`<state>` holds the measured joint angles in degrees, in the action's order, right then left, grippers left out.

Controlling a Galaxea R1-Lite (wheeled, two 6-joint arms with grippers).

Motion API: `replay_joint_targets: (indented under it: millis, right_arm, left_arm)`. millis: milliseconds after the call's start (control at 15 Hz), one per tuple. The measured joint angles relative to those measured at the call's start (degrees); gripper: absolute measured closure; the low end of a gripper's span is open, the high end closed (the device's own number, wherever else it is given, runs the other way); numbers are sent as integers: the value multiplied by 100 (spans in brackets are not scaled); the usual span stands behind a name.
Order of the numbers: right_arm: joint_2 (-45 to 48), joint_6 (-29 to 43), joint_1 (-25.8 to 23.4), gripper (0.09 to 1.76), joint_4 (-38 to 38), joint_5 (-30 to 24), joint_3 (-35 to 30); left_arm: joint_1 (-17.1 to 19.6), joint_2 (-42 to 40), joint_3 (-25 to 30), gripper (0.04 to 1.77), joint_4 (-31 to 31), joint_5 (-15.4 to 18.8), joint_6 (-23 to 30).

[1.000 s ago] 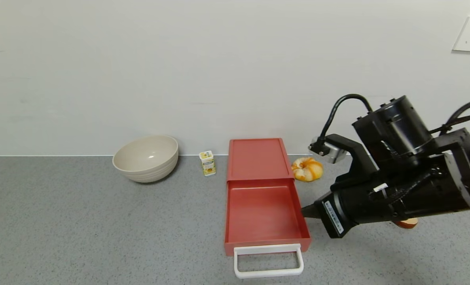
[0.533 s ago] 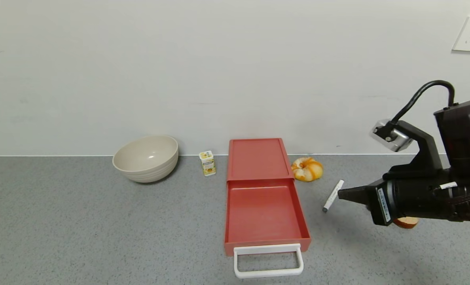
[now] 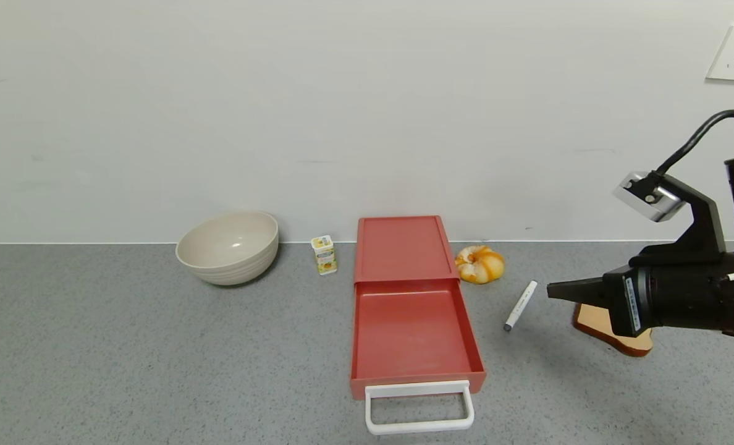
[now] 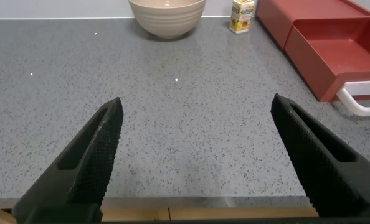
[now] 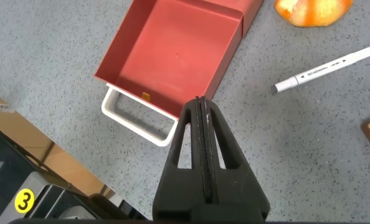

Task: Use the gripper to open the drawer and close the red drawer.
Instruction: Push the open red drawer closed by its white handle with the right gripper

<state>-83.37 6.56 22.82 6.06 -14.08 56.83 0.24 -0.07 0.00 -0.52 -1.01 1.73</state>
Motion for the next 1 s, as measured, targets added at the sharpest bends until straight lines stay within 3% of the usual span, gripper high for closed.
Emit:
replay_joint_targets:
  millis: [1000]
  right_arm:
    - [-507, 22, -160, 173, 66, -374, 243]
  left_arm:
    - [0, 0, 0, 9, 0, 0, 0]
